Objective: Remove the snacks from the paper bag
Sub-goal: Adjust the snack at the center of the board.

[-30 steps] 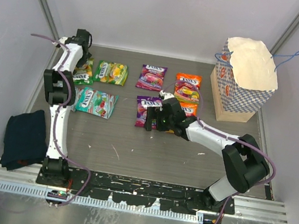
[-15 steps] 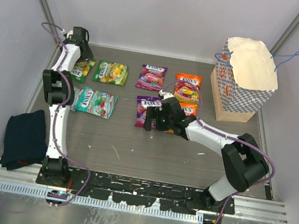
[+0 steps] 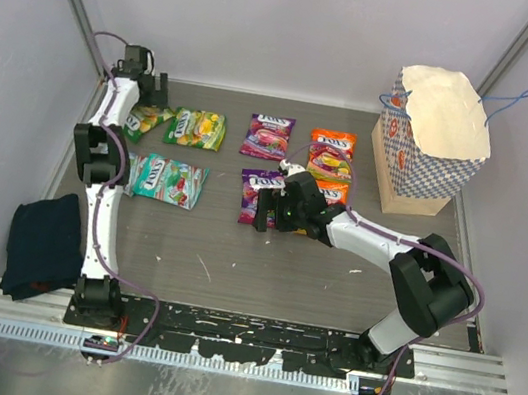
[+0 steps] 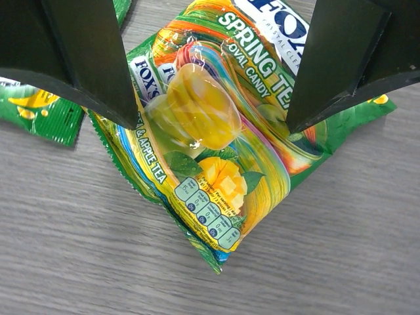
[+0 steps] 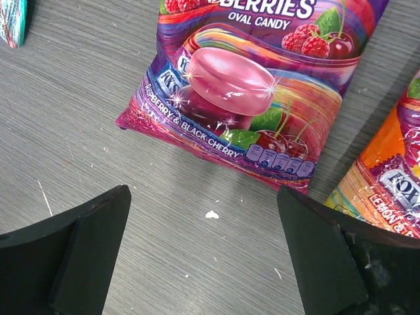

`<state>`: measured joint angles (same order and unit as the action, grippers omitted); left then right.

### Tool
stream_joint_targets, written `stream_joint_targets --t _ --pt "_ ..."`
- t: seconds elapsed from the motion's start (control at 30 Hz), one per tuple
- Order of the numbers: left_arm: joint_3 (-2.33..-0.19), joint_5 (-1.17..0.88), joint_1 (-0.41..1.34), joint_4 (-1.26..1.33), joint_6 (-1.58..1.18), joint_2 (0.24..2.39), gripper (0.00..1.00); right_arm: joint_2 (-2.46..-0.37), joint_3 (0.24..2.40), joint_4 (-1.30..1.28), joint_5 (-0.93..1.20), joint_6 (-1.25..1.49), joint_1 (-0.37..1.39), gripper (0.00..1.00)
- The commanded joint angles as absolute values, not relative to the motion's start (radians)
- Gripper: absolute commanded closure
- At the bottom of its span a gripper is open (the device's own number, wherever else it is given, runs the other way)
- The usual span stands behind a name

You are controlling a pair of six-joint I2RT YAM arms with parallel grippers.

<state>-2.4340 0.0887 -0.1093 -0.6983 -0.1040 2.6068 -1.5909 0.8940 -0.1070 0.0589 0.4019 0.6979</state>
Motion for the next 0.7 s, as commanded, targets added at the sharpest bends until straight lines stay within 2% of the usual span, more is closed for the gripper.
stream_joint_targets --t 0.0,0.17,0.3,0.4,0.53,0.57,0.67 --pt "-2.347 -0.012 -0.107 -0.664 0.172 2.531 0.02 -1.589 0.933 -0.095 0.078 0.393 0.697 0.00" --pt "-2.020 0.067 -0.064 -0.443 0.633 2.364 0.02 -1.607 0.939 -0.097 0.114 0.393 0.698 0.00" --pt "-1.901 0.198 -0.044 -0.232 0.748 2.254 0.02 -1.616 0.944 -0.096 0.134 0.396 0.698 0.00" --pt "-1.858 0.178 -0.043 -0.144 0.660 2.174 0.02 -1.617 0.946 -0.096 0.138 0.396 0.697 0.00" --pt "-1.900 0.267 -0.043 -0.162 0.308 2.128 0.02 -1.615 0.946 -0.099 0.135 0.394 0.697 0.00" --pt "-1.935 0.324 -0.045 -0.211 0.192 2.133 0.02 -1.614 0.944 -0.099 0.135 0.394 0.697 0.00" --pt "-2.126 0.318 -0.057 -0.477 -0.070 2.209 0.02 -1.609 0.943 -0.101 0.137 0.394 0.697 0.00"
